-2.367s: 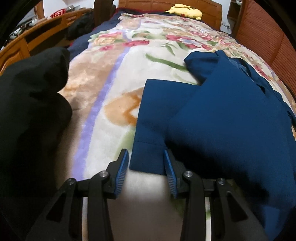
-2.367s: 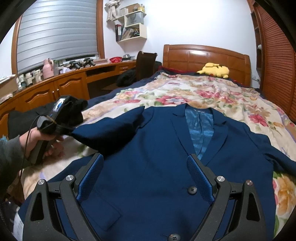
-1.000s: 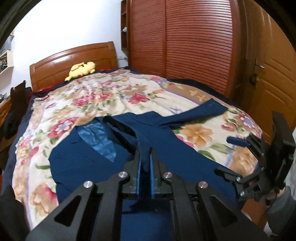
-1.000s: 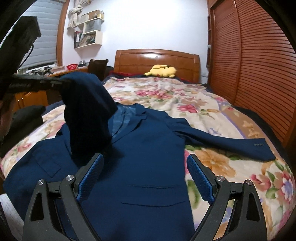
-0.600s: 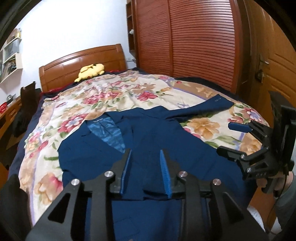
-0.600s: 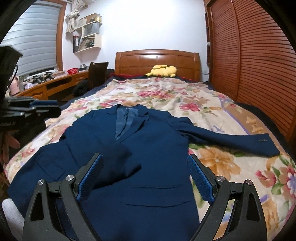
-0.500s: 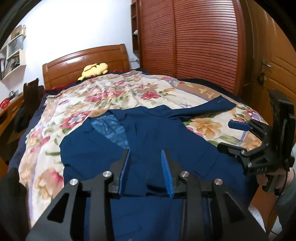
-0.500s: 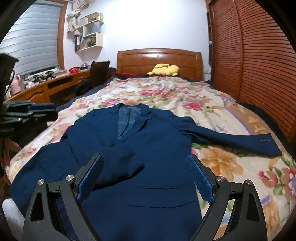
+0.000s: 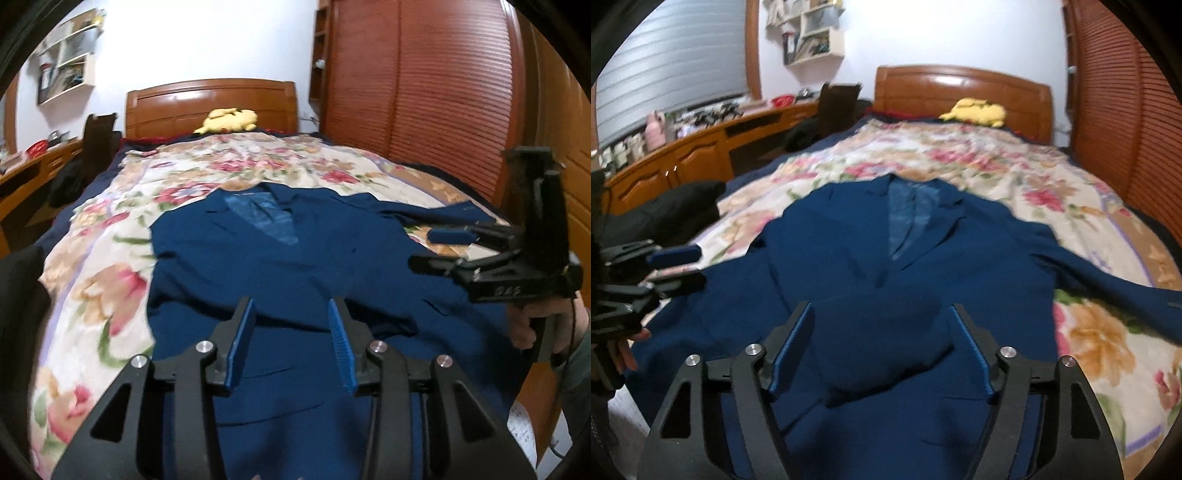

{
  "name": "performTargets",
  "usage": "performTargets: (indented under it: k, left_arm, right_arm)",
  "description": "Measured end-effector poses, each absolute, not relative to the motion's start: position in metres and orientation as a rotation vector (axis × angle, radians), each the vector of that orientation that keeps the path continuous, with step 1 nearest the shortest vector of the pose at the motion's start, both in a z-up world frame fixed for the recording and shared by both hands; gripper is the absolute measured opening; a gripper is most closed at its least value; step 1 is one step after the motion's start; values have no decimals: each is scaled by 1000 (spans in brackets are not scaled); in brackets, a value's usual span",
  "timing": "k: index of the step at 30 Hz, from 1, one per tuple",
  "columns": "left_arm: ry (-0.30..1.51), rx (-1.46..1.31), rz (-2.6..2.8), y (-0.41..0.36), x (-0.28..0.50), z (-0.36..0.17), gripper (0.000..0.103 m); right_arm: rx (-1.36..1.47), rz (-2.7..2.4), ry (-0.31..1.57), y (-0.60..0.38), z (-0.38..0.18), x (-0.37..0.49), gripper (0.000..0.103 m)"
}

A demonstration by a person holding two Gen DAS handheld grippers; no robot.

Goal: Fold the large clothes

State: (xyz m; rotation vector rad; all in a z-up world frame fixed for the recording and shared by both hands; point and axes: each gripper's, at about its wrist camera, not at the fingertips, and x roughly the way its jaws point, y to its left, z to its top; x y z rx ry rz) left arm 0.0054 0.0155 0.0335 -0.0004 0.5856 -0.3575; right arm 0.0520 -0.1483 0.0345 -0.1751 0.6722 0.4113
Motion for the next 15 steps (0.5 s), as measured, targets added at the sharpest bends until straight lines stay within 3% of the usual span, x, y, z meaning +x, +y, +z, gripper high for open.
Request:
performTargets:
  k: [8, 10, 11, 13, 15]
  left_arm:
    - [579, 13, -291, 43, -8, 21, 42]
    - [577, 6, -282, 51, -9, 18, 43]
    - [575, 4, -278, 53, -9, 15, 43]
    - [571, 4, -262, 56, -9, 13, 43]
    - [575, 0, -257, 58, -7, 9, 44]
  right_arm:
    - [-230, 469, 747, -107, 7, 62, 72]
    - [-265, 447, 763, -100, 2, 67, 62]
    - [-286, 422, 778, -98, -2, 70, 51]
    - [-301, 412, 803, -96, -8, 75, 45]
    - [-306, 402, 817, -98, -13, 79, 31]
